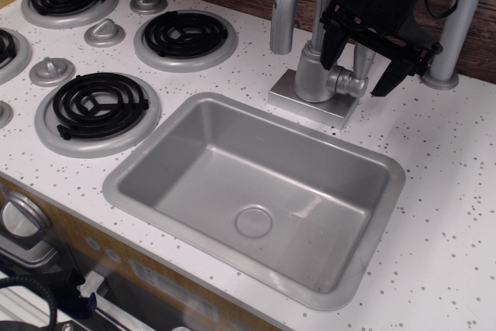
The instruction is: Lever vertical to front
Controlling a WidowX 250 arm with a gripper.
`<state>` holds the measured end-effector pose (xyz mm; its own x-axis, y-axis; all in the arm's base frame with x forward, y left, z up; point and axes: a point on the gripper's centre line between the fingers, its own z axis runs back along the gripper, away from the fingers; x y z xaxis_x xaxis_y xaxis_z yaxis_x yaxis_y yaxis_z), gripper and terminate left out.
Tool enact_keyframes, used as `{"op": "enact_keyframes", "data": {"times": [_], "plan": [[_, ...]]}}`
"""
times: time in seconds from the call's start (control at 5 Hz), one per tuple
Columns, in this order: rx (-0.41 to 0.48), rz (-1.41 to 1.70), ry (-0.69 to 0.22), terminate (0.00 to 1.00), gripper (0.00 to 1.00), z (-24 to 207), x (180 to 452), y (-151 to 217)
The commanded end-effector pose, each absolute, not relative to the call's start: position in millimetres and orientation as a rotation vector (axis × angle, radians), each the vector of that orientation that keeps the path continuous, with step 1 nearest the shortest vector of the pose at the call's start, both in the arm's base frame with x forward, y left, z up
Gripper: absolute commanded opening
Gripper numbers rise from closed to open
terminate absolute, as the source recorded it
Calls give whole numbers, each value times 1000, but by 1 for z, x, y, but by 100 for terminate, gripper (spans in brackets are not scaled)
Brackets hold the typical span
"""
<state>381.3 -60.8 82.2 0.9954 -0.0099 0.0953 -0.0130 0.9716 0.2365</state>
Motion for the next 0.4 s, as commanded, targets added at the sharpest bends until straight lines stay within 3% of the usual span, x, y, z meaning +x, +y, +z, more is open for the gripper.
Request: {"op": "enact_keyframes", "data": {"times": [0.0,0.2], "plan": [[239,2,-96,0,100,82,381,-61],[242,23,-206,0,100,93,391,-58]]}}
